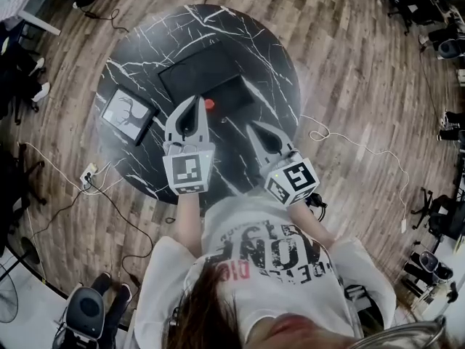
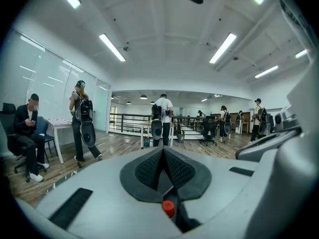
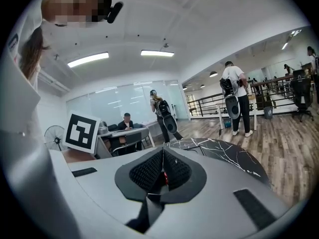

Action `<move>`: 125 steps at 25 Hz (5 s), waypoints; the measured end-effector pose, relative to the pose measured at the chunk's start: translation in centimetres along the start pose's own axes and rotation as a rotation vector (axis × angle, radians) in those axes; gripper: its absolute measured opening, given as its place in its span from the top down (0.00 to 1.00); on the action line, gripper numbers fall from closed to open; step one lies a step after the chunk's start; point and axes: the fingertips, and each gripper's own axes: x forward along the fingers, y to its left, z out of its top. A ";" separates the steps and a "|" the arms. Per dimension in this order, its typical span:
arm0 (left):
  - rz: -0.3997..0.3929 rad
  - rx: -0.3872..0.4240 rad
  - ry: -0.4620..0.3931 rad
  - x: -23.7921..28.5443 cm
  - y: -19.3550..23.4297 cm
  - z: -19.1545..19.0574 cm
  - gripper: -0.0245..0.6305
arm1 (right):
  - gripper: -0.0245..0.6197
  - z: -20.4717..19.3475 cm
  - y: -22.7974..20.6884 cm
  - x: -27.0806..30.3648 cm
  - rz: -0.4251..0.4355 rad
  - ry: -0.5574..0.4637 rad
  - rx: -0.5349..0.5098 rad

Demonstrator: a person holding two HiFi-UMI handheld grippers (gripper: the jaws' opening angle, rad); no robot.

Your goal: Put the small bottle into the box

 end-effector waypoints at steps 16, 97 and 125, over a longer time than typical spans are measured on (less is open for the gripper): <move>0.026 0.060 -0.124 -4.1 -1.5 5.1 0.96 | 0.96 2.7 1.7 -2.7 0.021 -0.099 -0.024; 0.243 -0.011 -0.287 -20.4 -10.3 7.5 0.96 | 0.96 9.1 4.0 -13.5 0.238 -0.233 -0.142; 0.241 -0.014 -0.291 -19.4 -10.5 7.7 0.96 | 0.96 8.8 3.7 -13.3 0.240 -0.218 -0.173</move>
